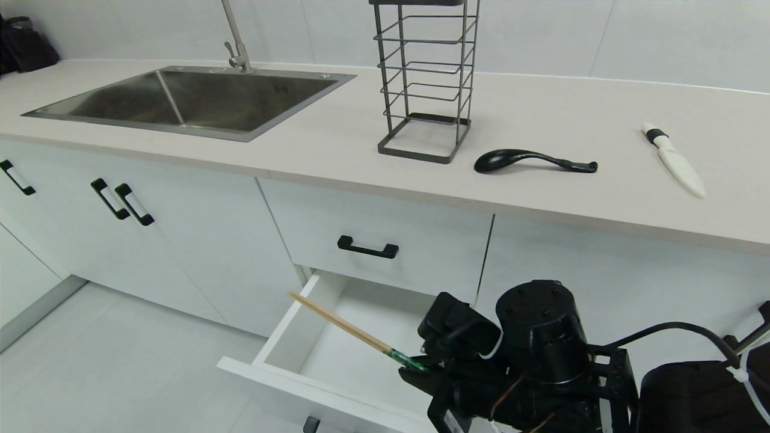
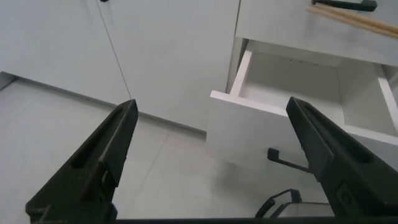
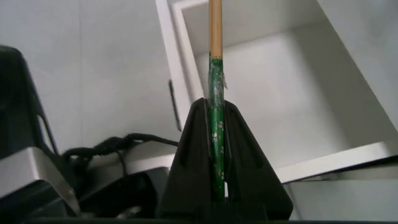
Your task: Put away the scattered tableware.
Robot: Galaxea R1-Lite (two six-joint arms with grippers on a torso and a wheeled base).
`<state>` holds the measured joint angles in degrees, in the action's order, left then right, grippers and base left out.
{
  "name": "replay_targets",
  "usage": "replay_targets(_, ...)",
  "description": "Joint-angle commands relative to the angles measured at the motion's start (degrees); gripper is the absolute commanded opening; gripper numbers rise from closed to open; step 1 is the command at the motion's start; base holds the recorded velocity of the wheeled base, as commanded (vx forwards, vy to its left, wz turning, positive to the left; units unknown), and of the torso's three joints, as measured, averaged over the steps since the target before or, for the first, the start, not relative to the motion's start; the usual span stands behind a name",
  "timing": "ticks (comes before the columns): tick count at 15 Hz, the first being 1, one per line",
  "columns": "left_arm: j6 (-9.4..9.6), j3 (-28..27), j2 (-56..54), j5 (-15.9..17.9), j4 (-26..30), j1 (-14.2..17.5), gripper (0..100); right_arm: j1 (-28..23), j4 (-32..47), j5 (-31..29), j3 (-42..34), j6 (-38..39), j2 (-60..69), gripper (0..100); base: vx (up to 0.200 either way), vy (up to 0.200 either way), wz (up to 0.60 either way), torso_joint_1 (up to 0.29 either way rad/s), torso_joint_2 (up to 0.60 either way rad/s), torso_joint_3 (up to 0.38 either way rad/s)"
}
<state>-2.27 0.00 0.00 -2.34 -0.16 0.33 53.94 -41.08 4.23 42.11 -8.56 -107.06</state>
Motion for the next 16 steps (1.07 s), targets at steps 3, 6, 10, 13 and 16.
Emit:
replay_targets(3,-0.02,0.0,0.09,-0.03,-0.02,0.02,100,-0.42,2.06,0.16,4.39,-4.45,-0.96,0,0.0,0.0,0.0,-0.253,0.35,0.132)
replay_targets(6,-0.02,0.0,0.09,-0.03,-0.02,0.02,100,-0.42,2.23,-0.01,8.69,-5.07,-4.65,0,0.0,0.0,0.0,-0.225,0.31,0.124)
replay_targets(10,-0.02,0.0,0.09,-0.03,-0.02,0.02,100,-1.47,8.56,-1.24,15.37,-5.24,-8.43,0,0.0,0.0,0.0,-0.045,0.24,0.072)
replay_targets(13,-0.02,0.0,0.09,-0.03,-0.02,0.02,100,-2.44,14.1,-5.64,20.82,-5.07,-11.59,0,0.0,0.0,0.0,-0.003,0.05,0.024)
replay_targets(16,-0.02,0.0,0.09,-0.03,-0.02,0.02,100,-3.76,14.36,-8.71,23.46,-4.98,-13.35,0,0.0,0.0,0.0,0.0,0.0,0.0)
